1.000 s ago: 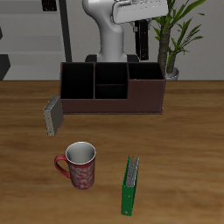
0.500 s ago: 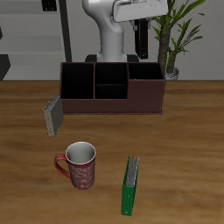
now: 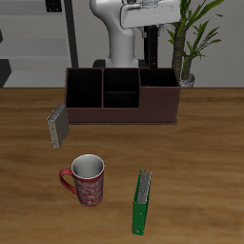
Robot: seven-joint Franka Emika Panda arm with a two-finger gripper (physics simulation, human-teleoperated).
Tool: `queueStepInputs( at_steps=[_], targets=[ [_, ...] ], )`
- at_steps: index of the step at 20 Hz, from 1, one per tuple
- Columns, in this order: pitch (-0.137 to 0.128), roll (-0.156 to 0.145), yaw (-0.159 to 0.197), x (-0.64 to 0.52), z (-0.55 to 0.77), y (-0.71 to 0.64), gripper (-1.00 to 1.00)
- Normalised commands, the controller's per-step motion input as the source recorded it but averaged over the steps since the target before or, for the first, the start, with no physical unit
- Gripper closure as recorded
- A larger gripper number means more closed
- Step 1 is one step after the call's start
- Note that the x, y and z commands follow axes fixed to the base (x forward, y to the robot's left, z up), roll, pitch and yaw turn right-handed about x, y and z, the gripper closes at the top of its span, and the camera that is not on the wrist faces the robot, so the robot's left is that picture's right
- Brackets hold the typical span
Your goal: Place the black book into the back desk caddy's right compartment
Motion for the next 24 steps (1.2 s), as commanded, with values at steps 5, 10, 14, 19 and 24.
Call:
queueStepInputs(
  at_steps=[5,10,14,19,24],
  targets=[
    [0.030,0.015,-0.017,0.01,-0.16,0.01,1.00],
    [0.017,0.003,-0.010,0.09,-0.24,-0.02,1.00],
    [0.046,0.017,-0.024,0.10,-0.27,0.05,1.00],
    [0.020,0.013,-0.022,0.00,-0.19,0.06,1.00],
    [0.039,0.011,-0.006,-0.04,-0.20,0.03,1.00]
  ],
)
